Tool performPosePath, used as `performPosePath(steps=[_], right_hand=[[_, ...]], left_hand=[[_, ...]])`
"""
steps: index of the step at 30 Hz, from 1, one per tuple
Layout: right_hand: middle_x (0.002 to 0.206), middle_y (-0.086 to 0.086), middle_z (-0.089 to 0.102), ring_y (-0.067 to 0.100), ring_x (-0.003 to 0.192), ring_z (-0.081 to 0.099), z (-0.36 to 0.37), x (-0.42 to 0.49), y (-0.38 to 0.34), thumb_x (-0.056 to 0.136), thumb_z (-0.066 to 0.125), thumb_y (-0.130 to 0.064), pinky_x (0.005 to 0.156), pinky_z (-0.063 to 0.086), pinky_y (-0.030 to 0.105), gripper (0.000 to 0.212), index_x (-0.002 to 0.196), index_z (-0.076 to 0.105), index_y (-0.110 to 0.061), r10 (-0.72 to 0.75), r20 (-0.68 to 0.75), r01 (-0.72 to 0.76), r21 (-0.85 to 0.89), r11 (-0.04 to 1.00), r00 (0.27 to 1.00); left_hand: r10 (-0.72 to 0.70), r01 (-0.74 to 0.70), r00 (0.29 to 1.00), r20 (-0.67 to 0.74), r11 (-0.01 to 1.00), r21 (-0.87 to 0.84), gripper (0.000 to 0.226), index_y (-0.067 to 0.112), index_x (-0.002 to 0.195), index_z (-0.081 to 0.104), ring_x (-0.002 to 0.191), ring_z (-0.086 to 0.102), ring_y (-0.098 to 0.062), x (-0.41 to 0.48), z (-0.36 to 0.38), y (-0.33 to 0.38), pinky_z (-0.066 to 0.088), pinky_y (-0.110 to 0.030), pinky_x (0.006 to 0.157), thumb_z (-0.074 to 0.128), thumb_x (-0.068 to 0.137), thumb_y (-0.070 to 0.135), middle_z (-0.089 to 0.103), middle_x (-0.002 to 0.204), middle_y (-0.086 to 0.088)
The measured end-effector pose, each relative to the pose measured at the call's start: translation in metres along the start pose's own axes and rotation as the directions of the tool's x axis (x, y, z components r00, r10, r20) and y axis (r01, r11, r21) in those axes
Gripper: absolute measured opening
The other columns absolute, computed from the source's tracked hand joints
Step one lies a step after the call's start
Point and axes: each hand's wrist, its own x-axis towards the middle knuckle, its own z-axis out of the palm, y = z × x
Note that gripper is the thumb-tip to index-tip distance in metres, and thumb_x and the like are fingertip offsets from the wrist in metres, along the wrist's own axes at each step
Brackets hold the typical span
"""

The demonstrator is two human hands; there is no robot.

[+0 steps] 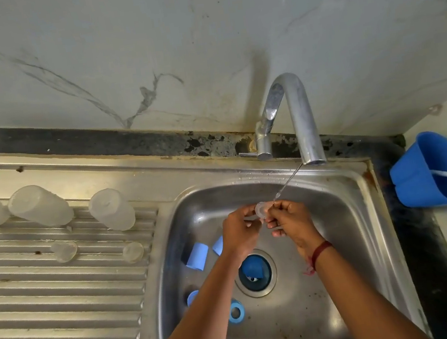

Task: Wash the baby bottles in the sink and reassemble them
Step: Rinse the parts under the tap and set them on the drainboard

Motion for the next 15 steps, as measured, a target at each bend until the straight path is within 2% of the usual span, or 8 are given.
performPosePath(steps=[3, 6, 8, 10, 12, 14, 15], right_hand=[[0.088, 0.005, 0.074, 0.011, 0.076, 0.064, -0.004, -0.004, -0.002, 0.091, 0.064, -0.014, 0.062, 0.052, 0.024, 0.014, 0.101, 0.073, -0.02, -0.058, 0.032, 0.057, 0.012, 0.998, 0.998], [0.104, -0.002, 0.073, 0.01, 0.095, 0.066, -0.006, -0.004, 0.004, 0.088, 0.068, -0.009, 0.075, 0.052, 0.025, 0.028, 0.111, 0.07, -0.024, -0.137, 0.112, 0.138, -0.003, 0.99, 0.984], [0.111, -0.004, 0.071, 0.01, 0.105, 0.064, -0.004, -0.004, 0.01, 0.084, 0.074, -0.009, 0.086, 0.053, 0.026, 0.036, 0.115, 0.068, -0.025, -0.185, 0.104, 0.19, -0.044, 0.981, 0.977], [0.109, -0.006, 0.072, 0.01, 0.105, 0.065, -0.002, -0.002, 0.013, 0.082, 0.078, -0.014, 0.091, 0.054, 0.03, 0.034, 0.113, 0.069, -0.024, -0.215, 0.066, 0.219, -0.062, 0.974, 0.974], [0.102, -0.006, 0.074, 0.011, 0.099, 0.068, -0.002, -0.001, 0.013, 0.082, 0.078, -0.015, 0.088, 0.056, 0.031, 0.029, 0.109, 0.07, -0.023, -0.216, 0.015, 0.217, -0.02, 0.976, 0.976], [0.099, -0.008, 0.074, 0.01, 0.096, 0.069, -0.002, -0.001, 0.012, 0.083, 0.077, -0.016, 0.085, 0.057, 0.029, 0.027, 0.108, 0.07, -0.024, -0.194, -0.047, 0.196, 0.044, 0.98, 0.98], [0.098, -0.008, 0.074, 0.008, 0.095, 0.069, -0.001, -0.002, 0.012, 0.082, 0.078, -0.016, 0.084, 0.057, 0.028, 0.028, 0.107, 0.07, -0.026, -0.194, -0.054, 0.196, 0.018, 0.981, 0.979]], left_hand=[[0.033, -0.033, 0.999, -0.015, 0.999, -0.031, 0.025, 0.027, 0.101, 0.072, 0.081, 0.069, -0.01, 0.001, 0.003, 0.002, 0.06, -0.036, 0.077, 0.072, 0.087, 0.006, 0.075, 0.092, 0.007], [0.061, -0.061, 0.998, -0.033, 0.998, -0.003, 0.02, 0.02, 0.104, 0.069, 0.082, 0.068, -0.01, 0.002, 0.005, 0.002, 0.059, -0.035, 0.076, 0.072, 0.088, 0.009, 0.073, 0.094, 0.008], [0.084, -0.083, 0.996, -0.038, 0.996, 0.031, 0.022, 0.018, 0.105, 0.069, 0.085, 0.068, -0.008, 0.002, 0.006, 0.001, 0.058, -0.032, 0.079, 0.071, 0.087, 0.006, 0.072, 0.095, 0.007], [0.126, -0.123, 0.992, -0.029, 0.988, 0.098, 0.025, 0.018, 0.108, 0.07, 0.088, 0.067, -0.006, 0.001, 0.005, 0.002, 0.056, -0.025, 0.08, 0.071, 0.086, 0.005, 0.073, 0.097, 0.008], [0.148, -0.143, 0.989, -0.019, 0.975, 0.173, 0.029, 0.019, 0.111, 0.07, 0.087, 0.066, -0.004, 0.001, 0.001, 0.003, 0.053, -0.016, 0.078, 0.07, 0.086, 0.005, 0.073, 0.099, 0.008], [0.097, -0.084, 0.994, -0.054, 0.975, 0.207, 0.031, 0.018, 0.115, 0.068, 0.087, 0.065, -0.005, 0.001, -0.005, 0.002, 0.047, -0.005, 0.075, 0.071, 0.087, 0.005, 0.072, 0.102, 0.005], [0.053, -0.036, 0.995, -0.082, 0.98, 0.196, 0.033, 0.018, 0.118, 0.066, 0.089, 0.065, -0.006, 0.001, -0.009, 0.002, 0.046, -0.004, 0.075, 0.071, 0.087, 0.006, 0.072, 0.102, 0.004]])
